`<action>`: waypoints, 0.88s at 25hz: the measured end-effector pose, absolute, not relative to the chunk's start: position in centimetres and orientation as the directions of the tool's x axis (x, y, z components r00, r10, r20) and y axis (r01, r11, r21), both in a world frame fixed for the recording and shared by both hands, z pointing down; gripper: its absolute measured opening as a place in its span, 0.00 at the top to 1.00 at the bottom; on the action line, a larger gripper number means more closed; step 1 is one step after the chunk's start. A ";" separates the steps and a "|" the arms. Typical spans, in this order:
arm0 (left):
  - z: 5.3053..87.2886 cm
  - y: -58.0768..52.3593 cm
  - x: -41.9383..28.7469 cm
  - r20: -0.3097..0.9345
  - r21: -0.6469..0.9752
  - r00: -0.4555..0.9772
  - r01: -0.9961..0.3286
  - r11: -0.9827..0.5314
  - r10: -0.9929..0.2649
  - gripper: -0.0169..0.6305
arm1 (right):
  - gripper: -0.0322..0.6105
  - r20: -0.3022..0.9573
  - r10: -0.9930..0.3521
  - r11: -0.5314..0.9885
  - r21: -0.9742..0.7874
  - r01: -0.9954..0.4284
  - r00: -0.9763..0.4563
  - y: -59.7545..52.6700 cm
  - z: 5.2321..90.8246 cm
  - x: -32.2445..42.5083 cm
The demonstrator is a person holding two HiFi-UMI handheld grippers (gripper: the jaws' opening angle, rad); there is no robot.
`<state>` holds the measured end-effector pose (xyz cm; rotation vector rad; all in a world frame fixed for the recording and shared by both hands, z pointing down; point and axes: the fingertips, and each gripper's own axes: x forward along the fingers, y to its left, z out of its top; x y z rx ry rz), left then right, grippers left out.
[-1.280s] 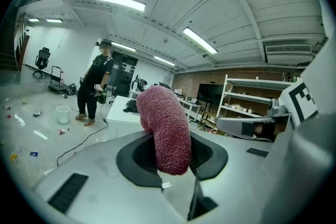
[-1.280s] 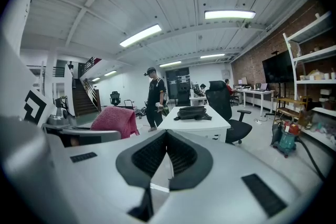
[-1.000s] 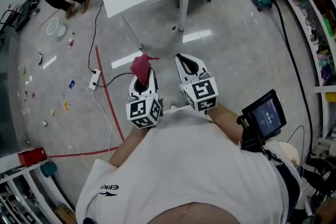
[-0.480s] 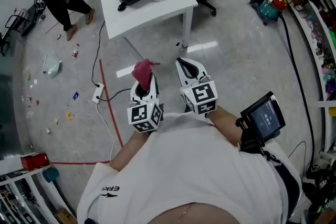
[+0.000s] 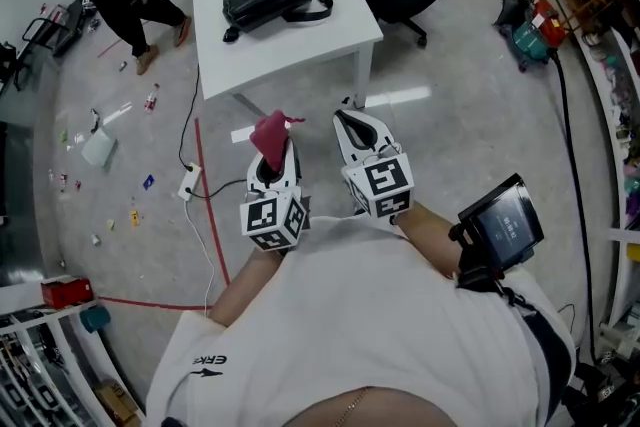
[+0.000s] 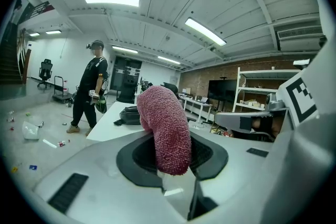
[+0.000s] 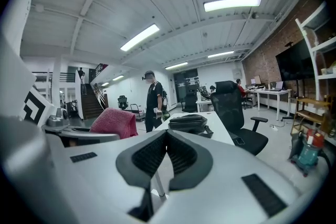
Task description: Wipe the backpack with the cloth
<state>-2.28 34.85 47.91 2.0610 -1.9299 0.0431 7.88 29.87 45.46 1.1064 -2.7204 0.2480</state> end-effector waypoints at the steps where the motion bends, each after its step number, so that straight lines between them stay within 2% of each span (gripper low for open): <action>1: 47.9 33.9 -1.9 0.238 0.203 0.081 -0.979 -0.032 -0.968 0.83 | 0.94 0.241 -0.664 0.712 -0.085 -0.697 -0.708 28.9 45.5 8.2; 9: 47.0 29.5 -1.4 0.244 0.166 0.045 -0.986 -0.004 -0.969 0.83 | 0.94 0.252 -0.629 0.735 -0.116 -0.668 -0.736 24.1 46.0 8.3; 22: 48.8 21.1 -7.4 0.252 0.205 0.039 -0.979 0.014 -0.967 0.83 | 0.94 0.286 -0.632 0.728 -0.099 -0.678 -0.721 16.2 47.5 3.3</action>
